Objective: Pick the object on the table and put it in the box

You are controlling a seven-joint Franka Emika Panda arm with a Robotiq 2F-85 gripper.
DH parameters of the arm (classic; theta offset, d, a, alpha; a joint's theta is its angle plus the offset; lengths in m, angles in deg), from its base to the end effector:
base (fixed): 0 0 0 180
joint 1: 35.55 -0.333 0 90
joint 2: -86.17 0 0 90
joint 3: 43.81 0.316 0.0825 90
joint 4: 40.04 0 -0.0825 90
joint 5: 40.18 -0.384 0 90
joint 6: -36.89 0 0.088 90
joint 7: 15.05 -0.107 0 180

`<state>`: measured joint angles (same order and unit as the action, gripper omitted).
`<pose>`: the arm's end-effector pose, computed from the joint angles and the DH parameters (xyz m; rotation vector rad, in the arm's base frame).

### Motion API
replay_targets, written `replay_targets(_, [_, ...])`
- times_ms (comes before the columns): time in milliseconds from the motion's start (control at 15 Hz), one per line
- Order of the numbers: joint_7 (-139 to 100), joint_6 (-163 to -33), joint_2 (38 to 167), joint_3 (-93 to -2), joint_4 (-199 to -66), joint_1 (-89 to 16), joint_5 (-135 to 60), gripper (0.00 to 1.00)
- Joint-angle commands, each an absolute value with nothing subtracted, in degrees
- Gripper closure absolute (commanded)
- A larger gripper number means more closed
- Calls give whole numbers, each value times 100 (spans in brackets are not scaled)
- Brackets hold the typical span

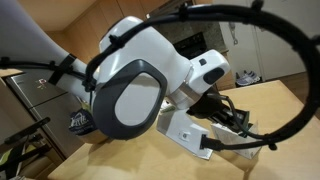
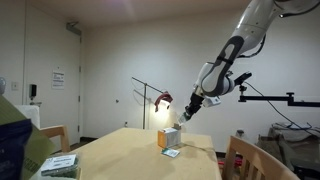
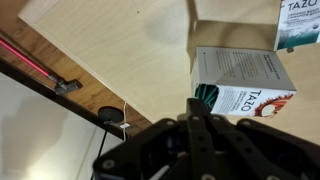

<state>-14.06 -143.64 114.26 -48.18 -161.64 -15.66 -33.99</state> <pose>0.5669 -0.2427 0.2365 2.8423 -0.3990 0.7513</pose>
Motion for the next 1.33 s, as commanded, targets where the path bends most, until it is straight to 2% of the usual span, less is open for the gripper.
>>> replay_targets(0, [-1203,-14259,11587,-4791,-15882,-1548,-3613,100])
replay_targets(1267, [-1192,-14160,12000,-4815,-15423,-1665,-3571,100])
